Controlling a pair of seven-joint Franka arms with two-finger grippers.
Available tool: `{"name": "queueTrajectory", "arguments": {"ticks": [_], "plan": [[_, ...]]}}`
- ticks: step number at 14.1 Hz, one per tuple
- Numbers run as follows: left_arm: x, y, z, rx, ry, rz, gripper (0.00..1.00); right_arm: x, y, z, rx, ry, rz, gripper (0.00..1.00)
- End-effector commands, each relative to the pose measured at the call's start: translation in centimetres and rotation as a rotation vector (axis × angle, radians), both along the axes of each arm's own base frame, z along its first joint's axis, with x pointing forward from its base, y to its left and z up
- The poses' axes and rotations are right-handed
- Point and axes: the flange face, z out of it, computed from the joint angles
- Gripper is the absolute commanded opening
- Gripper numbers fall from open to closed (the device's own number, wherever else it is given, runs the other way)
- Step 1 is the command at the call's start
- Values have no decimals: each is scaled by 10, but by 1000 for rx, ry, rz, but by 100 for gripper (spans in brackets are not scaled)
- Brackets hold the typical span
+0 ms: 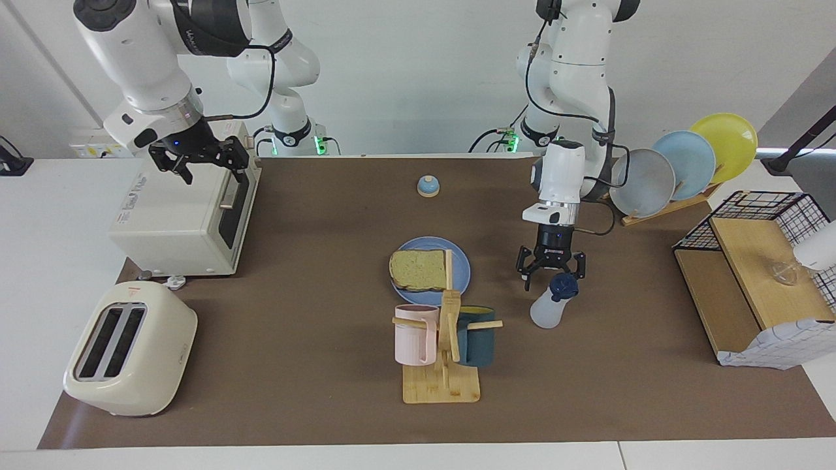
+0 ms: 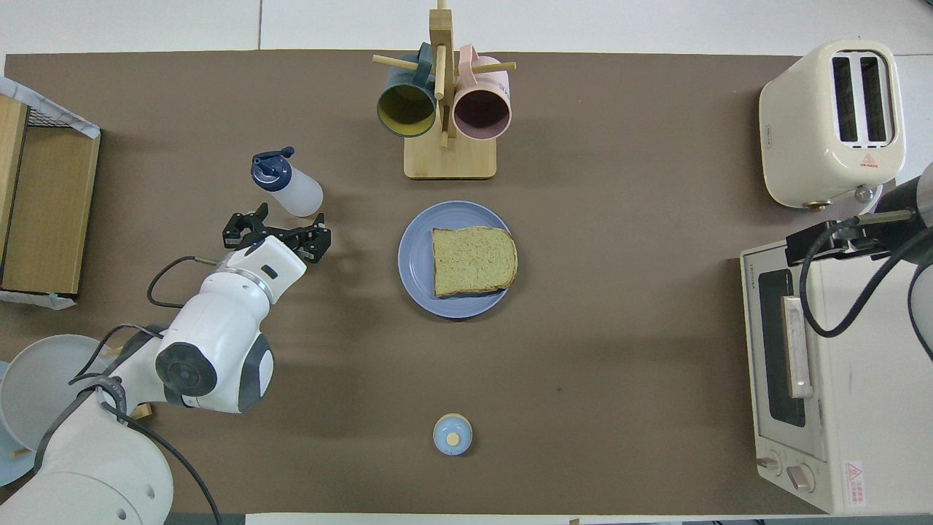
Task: Put bread on plate and add seasoning
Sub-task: 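Open the left gripper and draw it back from the bottle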
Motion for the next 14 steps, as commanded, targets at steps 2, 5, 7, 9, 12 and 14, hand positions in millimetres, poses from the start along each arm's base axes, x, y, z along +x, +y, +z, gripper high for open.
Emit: {"name": "queueTrajectory", "arguments": {"ticks": [2,5,7,9,12,14], "plan": [[-43,-6,23,-45,-3,-35,100,-3,-1,4,-2,10,14,100],[-67,-27,42,-113,-8,-57,100,-3,-1,4,-2,10,14,100],[-75,-45,49,-156,-6,-64,100,-2,-1,3,-2,12,14,100],[-79,-54,56,-182,-12,-72,100,-2,-1,3,-2,12,14,100],[-81,-63,70,-237,-17,-57,100,-3,-1,4,-2,10,14,100],[-76,-67,85,-259,-23,-52,100,-2,-1,3,-2,12,14,100]]}}
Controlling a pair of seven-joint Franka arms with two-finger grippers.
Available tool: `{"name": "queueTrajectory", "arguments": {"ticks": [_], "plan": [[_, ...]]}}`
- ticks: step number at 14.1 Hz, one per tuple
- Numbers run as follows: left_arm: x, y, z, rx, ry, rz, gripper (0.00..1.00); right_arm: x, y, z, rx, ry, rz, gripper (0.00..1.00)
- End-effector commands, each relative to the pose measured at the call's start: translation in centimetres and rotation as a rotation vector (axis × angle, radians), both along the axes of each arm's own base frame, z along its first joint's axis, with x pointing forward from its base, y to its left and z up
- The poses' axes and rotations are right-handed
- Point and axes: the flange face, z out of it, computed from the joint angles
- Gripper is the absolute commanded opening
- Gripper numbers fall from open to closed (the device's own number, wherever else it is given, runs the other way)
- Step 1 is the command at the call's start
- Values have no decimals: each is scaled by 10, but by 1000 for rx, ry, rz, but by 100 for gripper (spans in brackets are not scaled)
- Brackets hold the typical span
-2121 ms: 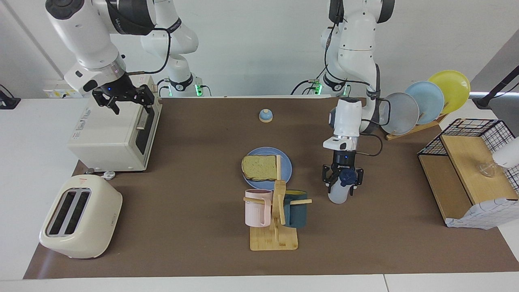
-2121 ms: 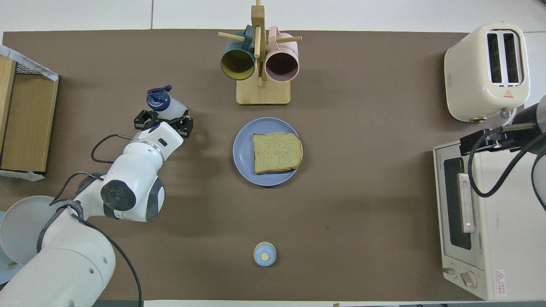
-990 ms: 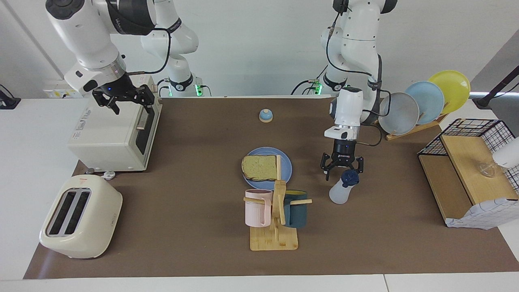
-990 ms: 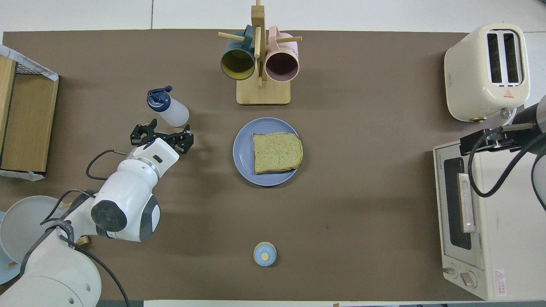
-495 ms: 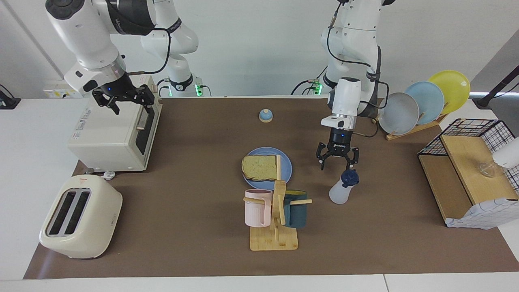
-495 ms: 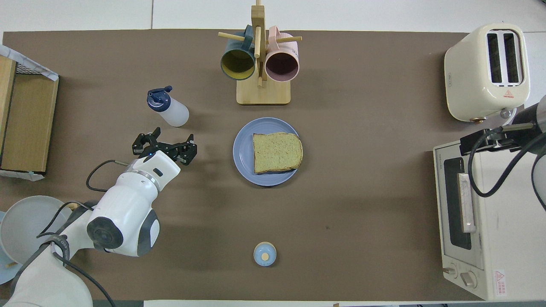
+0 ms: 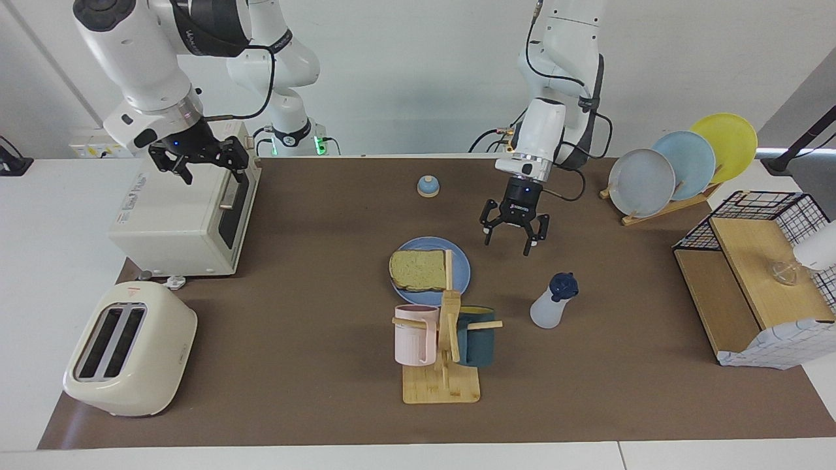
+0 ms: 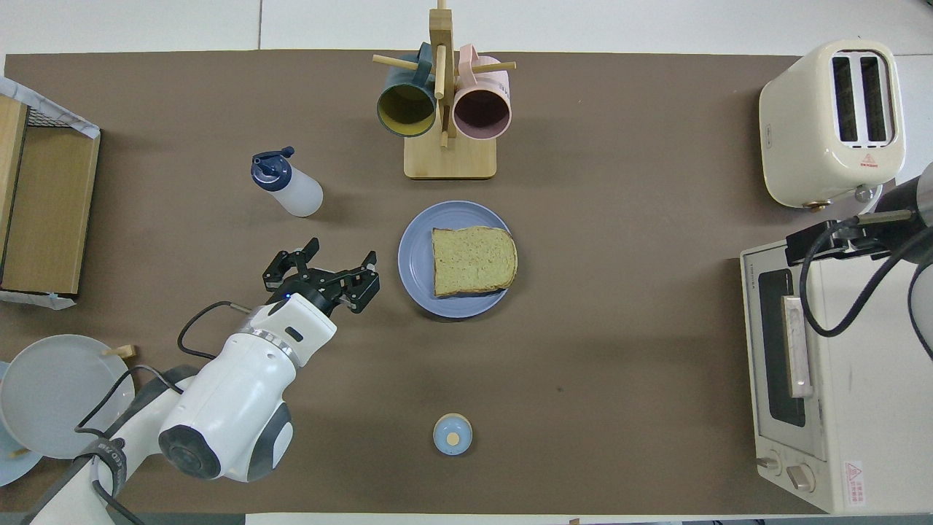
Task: Put bread on plate and add seasoning
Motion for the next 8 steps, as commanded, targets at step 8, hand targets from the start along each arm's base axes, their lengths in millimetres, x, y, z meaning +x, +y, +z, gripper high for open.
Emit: {"name": "queueTrajectory", "arguments": {"ticks": [8], "plan": [[54,-5,131,-15,198,29,100,-3,-1,4,-2,10,14,100]]}}
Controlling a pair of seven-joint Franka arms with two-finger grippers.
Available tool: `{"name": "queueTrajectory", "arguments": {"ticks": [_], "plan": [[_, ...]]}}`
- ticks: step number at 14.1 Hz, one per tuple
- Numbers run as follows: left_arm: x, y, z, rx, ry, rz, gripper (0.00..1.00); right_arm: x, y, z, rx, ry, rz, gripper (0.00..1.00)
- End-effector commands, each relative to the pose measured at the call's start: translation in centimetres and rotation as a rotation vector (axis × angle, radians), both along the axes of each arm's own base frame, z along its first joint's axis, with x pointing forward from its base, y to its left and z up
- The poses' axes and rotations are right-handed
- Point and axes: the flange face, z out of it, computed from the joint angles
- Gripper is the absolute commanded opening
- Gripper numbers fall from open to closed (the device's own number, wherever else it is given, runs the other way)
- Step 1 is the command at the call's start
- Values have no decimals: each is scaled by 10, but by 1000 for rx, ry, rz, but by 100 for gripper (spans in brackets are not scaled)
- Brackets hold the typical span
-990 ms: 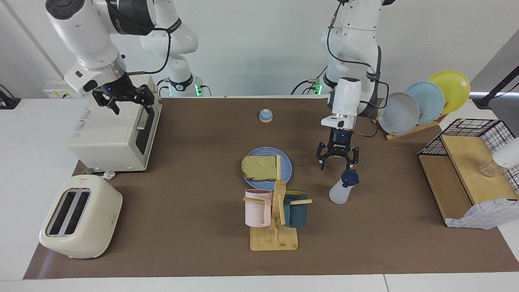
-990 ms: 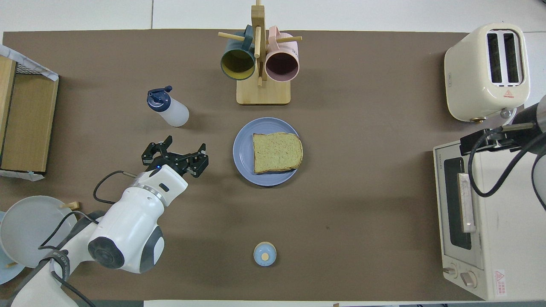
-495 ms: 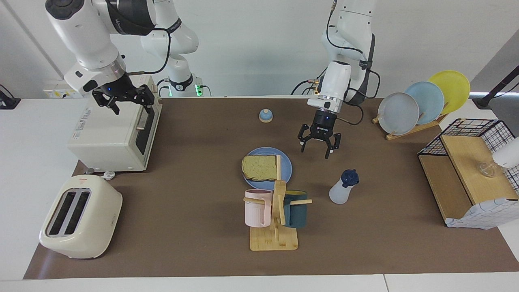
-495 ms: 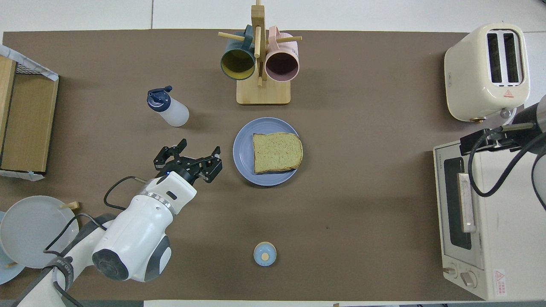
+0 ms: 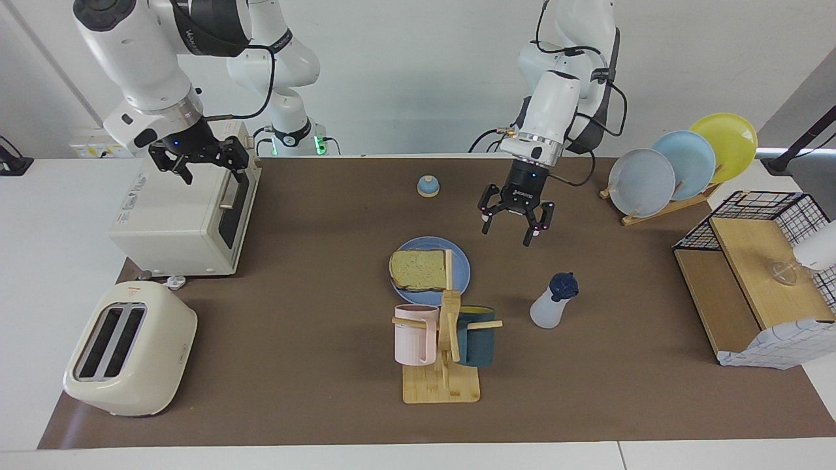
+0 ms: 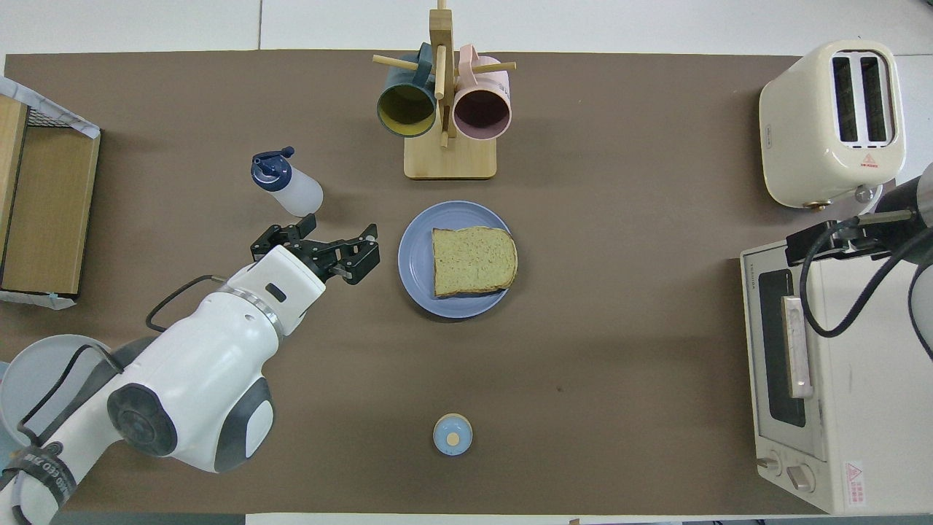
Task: Put bread on plate and add seasoning
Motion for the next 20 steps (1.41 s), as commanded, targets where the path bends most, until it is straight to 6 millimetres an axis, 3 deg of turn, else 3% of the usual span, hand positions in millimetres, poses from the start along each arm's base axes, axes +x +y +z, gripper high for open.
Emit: {"name": "queueTrajectory", "arguments": {"ticks": [1,4,8,13,15,16,20], "plan": [[18,8,39,17,66,16,100,-3,-1,4,-2,10,14,100],[38,25,74,58,133,32,100,-3,-1,4,-2,10,14,100],[61,75,111,145,226,35,100,-3,-1,4,-2,10,14,100],[88,120,150,230,320,93,100,-3,-1,4,-2,10,14,100],[95,142,155,241,357,129,100,-3,-1,4,-2,10,14,100],[94,144,156,246,379,129,100,-3,-1,4,-2,10,14,100],[91,186,149,281,462,176,100,-3,-1,4,-2,10,14,100]]}}
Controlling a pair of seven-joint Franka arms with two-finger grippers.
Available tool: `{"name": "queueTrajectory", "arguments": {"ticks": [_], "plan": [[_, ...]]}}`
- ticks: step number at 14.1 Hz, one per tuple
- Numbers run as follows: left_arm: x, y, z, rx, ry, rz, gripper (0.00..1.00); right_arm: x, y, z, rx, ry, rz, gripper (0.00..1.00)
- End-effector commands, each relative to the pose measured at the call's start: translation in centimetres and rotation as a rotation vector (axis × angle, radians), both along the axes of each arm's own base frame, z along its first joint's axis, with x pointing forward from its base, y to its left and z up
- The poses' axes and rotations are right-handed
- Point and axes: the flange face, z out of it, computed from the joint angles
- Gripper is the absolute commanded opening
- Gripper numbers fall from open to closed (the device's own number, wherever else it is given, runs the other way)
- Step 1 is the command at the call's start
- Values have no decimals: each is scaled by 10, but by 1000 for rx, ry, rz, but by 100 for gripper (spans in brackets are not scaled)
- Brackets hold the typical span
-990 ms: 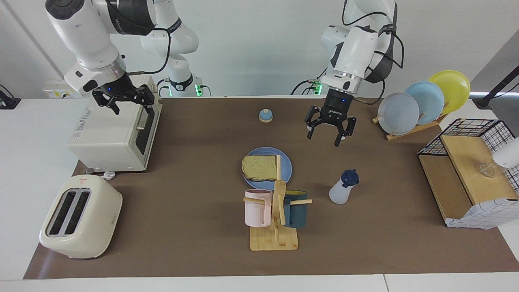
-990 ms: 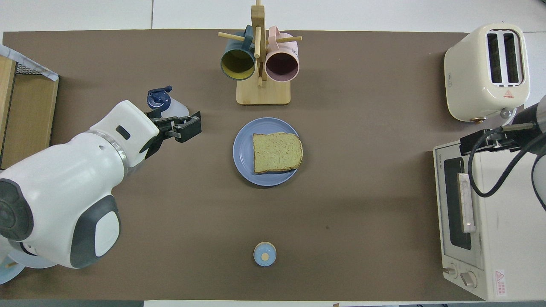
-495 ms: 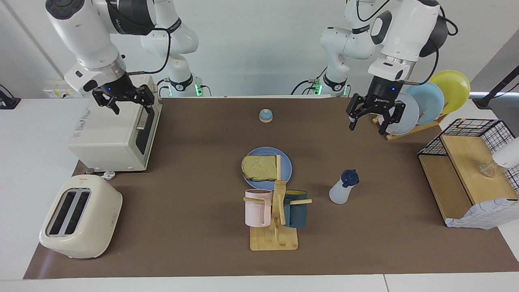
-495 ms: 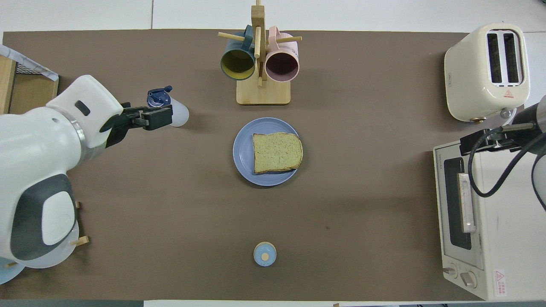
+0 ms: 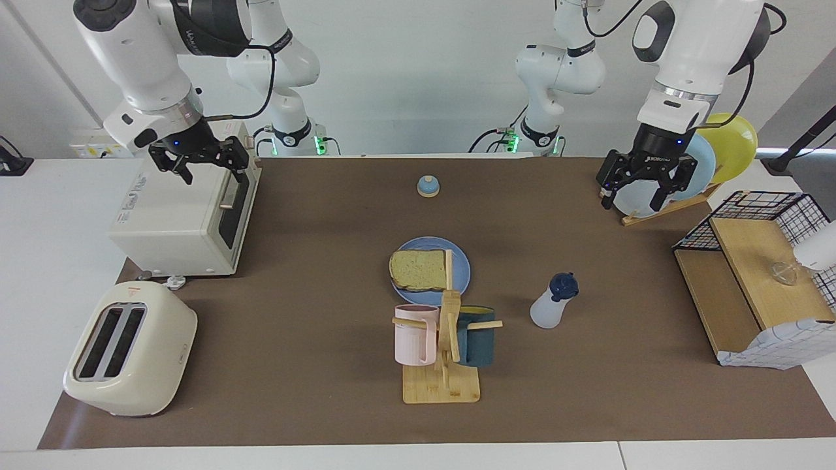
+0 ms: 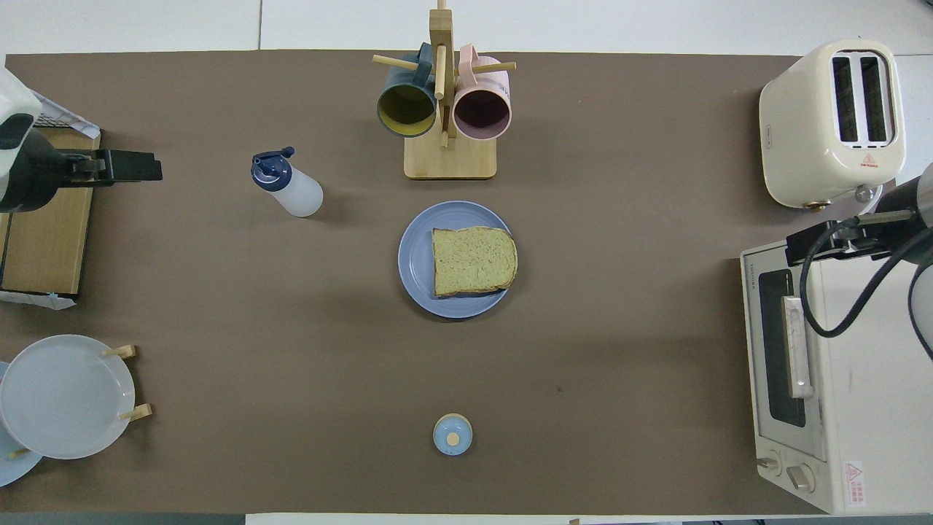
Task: Put bread on plate and add seasoning
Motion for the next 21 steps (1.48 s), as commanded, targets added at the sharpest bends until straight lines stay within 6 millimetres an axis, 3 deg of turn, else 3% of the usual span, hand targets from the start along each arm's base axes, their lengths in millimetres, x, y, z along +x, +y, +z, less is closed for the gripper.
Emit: {"name": "queueTrajectory", "arguments": {"ticks": [1,4,8,21], "plan": [[1,23,0,49,45,4,100,-3,-1,4,-2,12,14,100],[0,36,-3,56,59,22,100,-3,-1,4,-2,10,14,100],[-2,37,-2,58,76,21,100,-3,-1,4,-2,10,14,100],[-8,9,6,84,121,-22,100,-3,-1,4,-2,10,14,100]]}}
